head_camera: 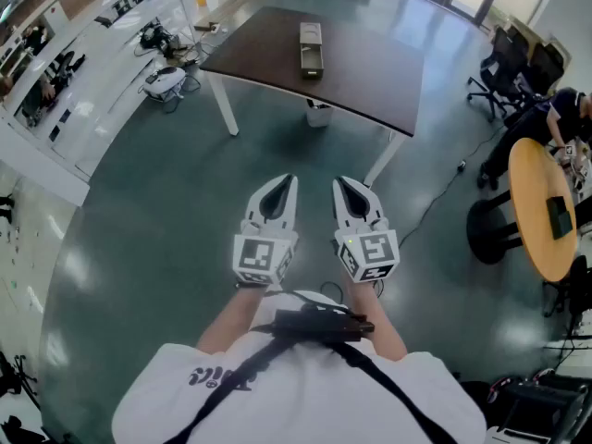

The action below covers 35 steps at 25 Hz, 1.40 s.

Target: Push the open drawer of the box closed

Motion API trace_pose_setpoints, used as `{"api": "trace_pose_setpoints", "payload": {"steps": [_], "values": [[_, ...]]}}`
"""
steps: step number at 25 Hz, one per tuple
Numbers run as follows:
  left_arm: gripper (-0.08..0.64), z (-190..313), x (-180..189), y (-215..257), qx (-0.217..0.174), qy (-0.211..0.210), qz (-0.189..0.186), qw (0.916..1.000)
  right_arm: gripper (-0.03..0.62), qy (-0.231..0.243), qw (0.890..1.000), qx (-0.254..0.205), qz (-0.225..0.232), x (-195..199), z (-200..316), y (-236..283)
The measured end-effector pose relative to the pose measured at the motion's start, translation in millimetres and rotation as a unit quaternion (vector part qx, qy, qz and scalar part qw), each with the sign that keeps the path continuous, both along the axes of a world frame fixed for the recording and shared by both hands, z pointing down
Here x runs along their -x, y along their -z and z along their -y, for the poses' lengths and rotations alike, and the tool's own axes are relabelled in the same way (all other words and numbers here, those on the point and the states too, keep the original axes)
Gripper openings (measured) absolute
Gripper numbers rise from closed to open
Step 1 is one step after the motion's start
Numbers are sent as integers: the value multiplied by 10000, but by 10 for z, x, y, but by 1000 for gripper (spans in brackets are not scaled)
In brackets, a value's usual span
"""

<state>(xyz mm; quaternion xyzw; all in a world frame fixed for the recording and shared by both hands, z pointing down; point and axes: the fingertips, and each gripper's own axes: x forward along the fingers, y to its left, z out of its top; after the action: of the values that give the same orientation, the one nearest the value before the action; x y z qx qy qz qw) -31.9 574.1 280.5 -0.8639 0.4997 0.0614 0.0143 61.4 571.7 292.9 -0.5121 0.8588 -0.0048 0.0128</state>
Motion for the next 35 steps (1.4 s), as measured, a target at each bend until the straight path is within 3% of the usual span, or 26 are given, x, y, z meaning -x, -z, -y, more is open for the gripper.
{"api": "trace_pose_setpoints", "payload": {"steps": [10, 18, 28, 35], "values": [[9, 57, 590, -181, 157, -161, 61, 9997, 6, -458, 9981, 300, 299, 458, 147, -262], [9, 206, 903, -371, 548, -283, -173, 9979, 6, -246, 9986, 448, 156, 990, 252, -361], [9, 1135, 768, -546, 498, -294, 66, 9983, 6, -33, 9990, 327, 303, 915, 1156, -438], [9, 2089, 324, -280, 331, -287, 93, 9990, 6, 23, 9982, -62, 593, 437, 2230, -67]]}}
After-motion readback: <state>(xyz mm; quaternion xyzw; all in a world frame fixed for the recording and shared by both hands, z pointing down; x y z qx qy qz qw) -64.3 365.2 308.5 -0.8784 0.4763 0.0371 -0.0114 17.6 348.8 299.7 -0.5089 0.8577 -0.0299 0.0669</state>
